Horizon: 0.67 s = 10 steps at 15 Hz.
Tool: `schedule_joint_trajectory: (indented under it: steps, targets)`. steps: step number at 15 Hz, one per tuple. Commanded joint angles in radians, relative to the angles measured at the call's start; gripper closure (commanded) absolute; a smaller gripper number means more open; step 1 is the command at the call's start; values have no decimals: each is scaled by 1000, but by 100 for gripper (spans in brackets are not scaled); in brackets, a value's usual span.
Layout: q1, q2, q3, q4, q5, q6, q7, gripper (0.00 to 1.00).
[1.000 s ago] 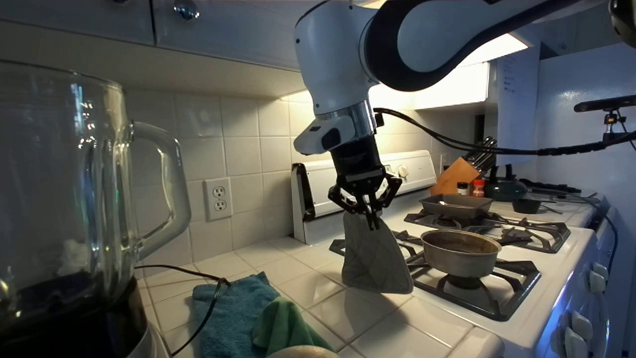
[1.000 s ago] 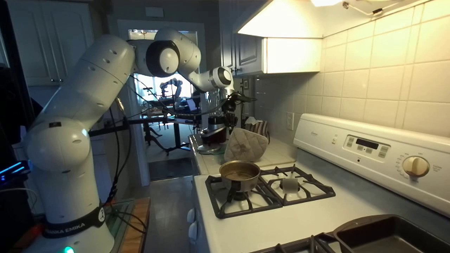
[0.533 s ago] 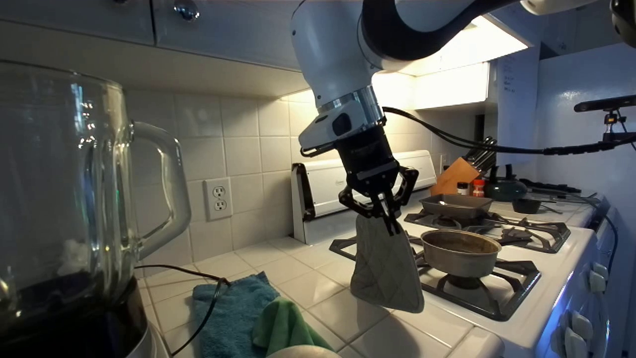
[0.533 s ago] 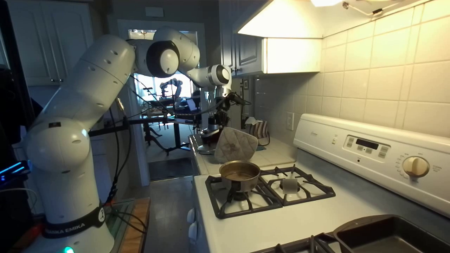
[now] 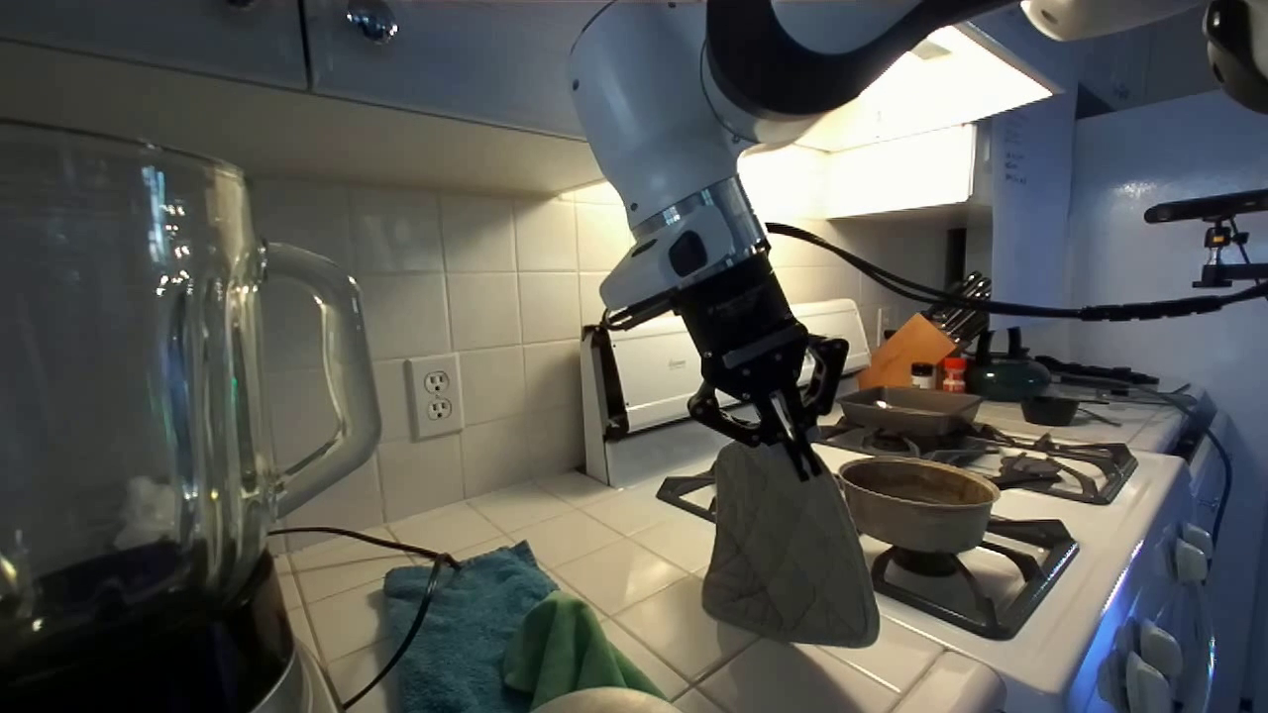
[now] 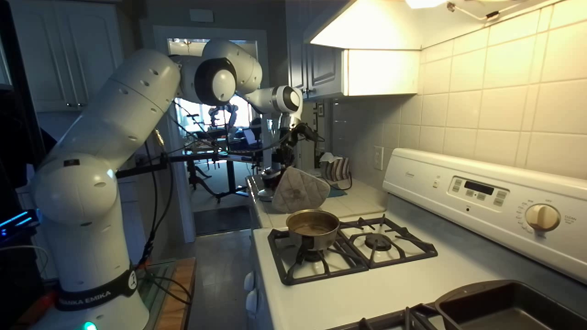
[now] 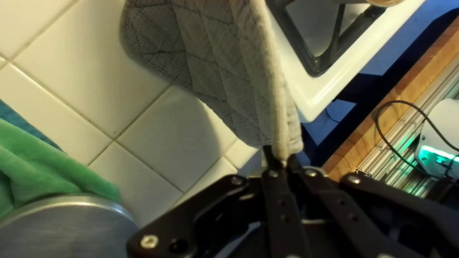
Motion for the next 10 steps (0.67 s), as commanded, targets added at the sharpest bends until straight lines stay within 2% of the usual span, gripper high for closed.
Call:
schedule_joint_trajectory:
  steps: [1,5,8,10]
  targets:
    - [0,49,8,86,37,-46,-33,99]
    - [-1,78,5,128,72,-36,-22,99]
    - [0,97,-1,159,85,-29,-12,93]
    - [0,108,-5,177,89,-29,-8,71]
